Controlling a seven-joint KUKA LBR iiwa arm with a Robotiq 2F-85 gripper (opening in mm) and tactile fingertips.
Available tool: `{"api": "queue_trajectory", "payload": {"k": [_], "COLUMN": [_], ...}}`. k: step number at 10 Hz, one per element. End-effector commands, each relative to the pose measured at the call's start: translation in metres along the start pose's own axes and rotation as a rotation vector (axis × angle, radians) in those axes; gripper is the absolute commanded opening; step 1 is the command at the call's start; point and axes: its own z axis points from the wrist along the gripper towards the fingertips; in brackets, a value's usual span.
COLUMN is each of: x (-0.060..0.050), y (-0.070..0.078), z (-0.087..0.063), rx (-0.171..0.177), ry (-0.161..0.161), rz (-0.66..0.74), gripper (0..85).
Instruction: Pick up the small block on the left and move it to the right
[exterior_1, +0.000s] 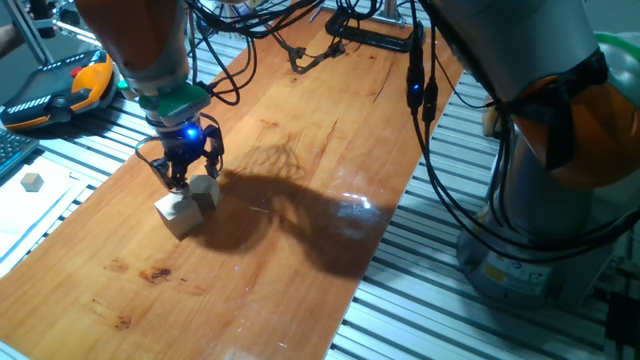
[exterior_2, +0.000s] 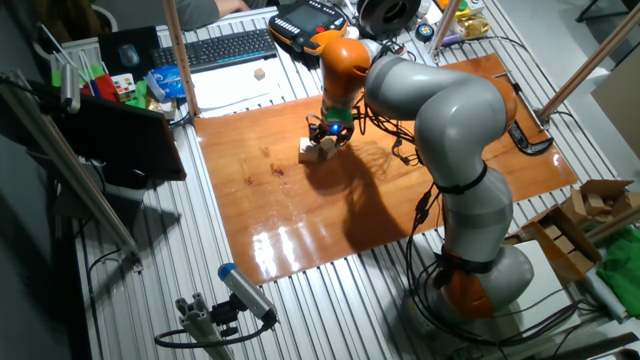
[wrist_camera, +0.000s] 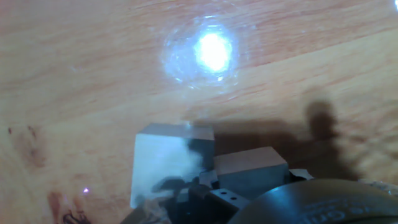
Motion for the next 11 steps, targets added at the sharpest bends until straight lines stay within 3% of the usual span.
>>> {"api": "queue_trajectory", "payload": {"k": [1,4,6,7,9,10,11], "x": [0.000,0.002,0.002,0.000,-0.013,-0.022,-0.030], "y": [0.000,-0.006,-0.015,-0.022,-0.046,-0.061,-0.077], "z": [-0.001,-0.018,-0.028,-0.031,-0.042,-0.050,-0.059], "rx": [0.000,0.029,0.064,0.061,0.005,-0.016,-0.016], "ry": [0.000,-0.011,-0.024,-0.036,-0.030,-0.030,-0.015], "rz": [-0.004,-0.060,-0.155,-0.205,-0.355,-0.424,-0.458], "gripper": [59.7,57.0,50.3,41.0,10.0,0.7,0.7]}}
